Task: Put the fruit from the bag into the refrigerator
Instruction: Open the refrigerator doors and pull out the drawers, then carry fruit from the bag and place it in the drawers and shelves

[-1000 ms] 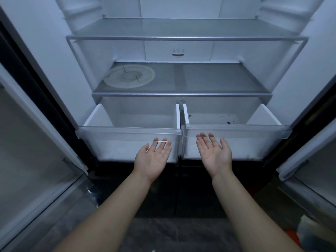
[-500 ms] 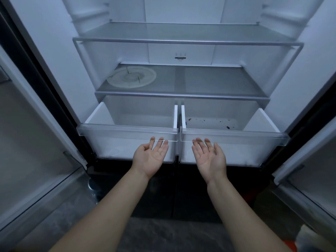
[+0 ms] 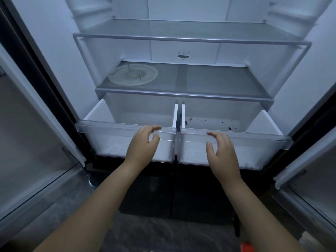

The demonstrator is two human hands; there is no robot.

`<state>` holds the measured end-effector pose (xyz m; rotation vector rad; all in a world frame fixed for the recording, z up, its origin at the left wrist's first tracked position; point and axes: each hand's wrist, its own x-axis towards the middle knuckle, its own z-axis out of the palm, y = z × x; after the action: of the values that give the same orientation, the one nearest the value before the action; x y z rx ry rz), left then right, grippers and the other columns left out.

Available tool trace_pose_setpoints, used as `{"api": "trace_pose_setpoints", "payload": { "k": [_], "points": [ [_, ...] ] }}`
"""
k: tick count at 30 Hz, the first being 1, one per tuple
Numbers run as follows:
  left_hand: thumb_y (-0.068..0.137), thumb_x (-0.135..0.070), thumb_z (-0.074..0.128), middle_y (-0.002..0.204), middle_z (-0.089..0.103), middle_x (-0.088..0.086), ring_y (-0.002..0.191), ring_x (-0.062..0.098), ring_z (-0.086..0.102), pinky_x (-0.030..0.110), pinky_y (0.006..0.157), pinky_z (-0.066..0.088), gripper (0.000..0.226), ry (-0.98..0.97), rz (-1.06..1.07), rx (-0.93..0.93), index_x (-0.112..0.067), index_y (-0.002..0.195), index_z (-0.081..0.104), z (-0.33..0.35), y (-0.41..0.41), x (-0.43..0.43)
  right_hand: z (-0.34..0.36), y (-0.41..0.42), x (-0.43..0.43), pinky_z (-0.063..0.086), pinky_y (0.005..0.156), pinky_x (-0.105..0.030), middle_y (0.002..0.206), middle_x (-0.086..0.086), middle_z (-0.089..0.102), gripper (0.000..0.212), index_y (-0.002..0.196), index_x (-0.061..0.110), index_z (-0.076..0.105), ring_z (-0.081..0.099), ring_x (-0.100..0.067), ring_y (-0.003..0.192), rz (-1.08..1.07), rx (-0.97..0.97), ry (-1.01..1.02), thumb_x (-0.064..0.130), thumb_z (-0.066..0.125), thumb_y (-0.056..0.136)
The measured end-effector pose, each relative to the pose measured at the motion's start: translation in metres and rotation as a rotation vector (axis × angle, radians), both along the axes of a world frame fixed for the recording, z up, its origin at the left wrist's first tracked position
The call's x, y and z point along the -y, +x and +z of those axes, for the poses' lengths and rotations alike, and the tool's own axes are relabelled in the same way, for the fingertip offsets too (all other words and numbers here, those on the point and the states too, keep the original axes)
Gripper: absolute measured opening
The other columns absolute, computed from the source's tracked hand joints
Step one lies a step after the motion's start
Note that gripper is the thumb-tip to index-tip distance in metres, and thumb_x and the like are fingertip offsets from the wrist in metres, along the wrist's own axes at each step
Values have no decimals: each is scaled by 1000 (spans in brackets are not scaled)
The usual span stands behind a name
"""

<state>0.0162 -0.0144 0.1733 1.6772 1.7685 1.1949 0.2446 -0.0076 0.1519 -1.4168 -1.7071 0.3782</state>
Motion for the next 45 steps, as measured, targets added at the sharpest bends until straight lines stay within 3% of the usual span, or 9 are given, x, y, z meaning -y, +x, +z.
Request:
{"api": "trace_pose_setpoints", "payload": {
  "k": [2,5,8,13,19,30,38,41,45],
  "points": [
    [93,-22,46,141,44,-3,133,14,33,33,108,30,43,124,-41,-425,-20,137,44,-6,-3,-12,-4,6,-17,28,111,-37,137,-5,46,42,132,14,47,36,-22,131,-2,289,95,18,51,91],
    [97,-37,37,158,12,2,146,20,1,38,118,5,60,-68,-81,-722,-19,150,15,-27,-5,-22,-18,10,-33,5,116,-43,153,-10,28,60,146,16,30,15,-29,144,-12,562,-47,29,52,92],
    [95,-42,39,157,16,4,145,23,4,38,117,4,64,-76,-58,-838,-19,150,14,-40,-3,-21,-31,11,-32,14,114,-49,145,-14,39,72,145,14,33,28,-33,138,-26,737,3,29,65,82],
    [92,-51,40,149,27,10,138,30,18,42,115,11,67,-118,11,-962,-16,147,21,-30,7,-31,-29,4,-38,26,108,-53,128,-15,51,64,134,12,47,44,-35,123,-103,687,34,21,68,75],
    [89,-49,47,132,43,9,124,27,34,37,106,25,59,-97,16,-880,-15,136,38,-19,12,-31,-26,3,-39,25,108,-51,127,-13,52,56,132,12,48,43,-33,121,-83,662,14,15,62,78],
    [97,-52,24,159,-2,1,146,19,-3,44,116,7,66,-282,-96,-843,-21,151,2,-11,-13,-2,2,-14,-26,16,114,-48,145,-19,34,62,142,5,31,24,-36,138,-21,715,-172,30,53,90],
    [98,-47,20,159,11,0,145,19,6,40,115,14,59,-179,35,-879,-21,150,9,40,-123,126,75,-155,50,37,96,-36,136,-7,50,46,137,12,43,45,-26,123,342,522,-4,31,46,96],
    [88,-52,8,151,34,5,140,23,27,44,109,25,72,-181,158,-962,-15,143,36,74,-173,202,96,-221,93,35,98,-35,133,-8,52,44,134,11,47,45,-28,122,534,518,112,29,51,94],
    [90,-50,25,135,53,5,128,23,46,43,103,37,60,-172,379,-960,-15,129,54,103,-230,306,121,-308,166,33,104,-34,141,-1,45,48,138,17,43,40,-23,129,793,512,210,34,49,94]
  ]
}}
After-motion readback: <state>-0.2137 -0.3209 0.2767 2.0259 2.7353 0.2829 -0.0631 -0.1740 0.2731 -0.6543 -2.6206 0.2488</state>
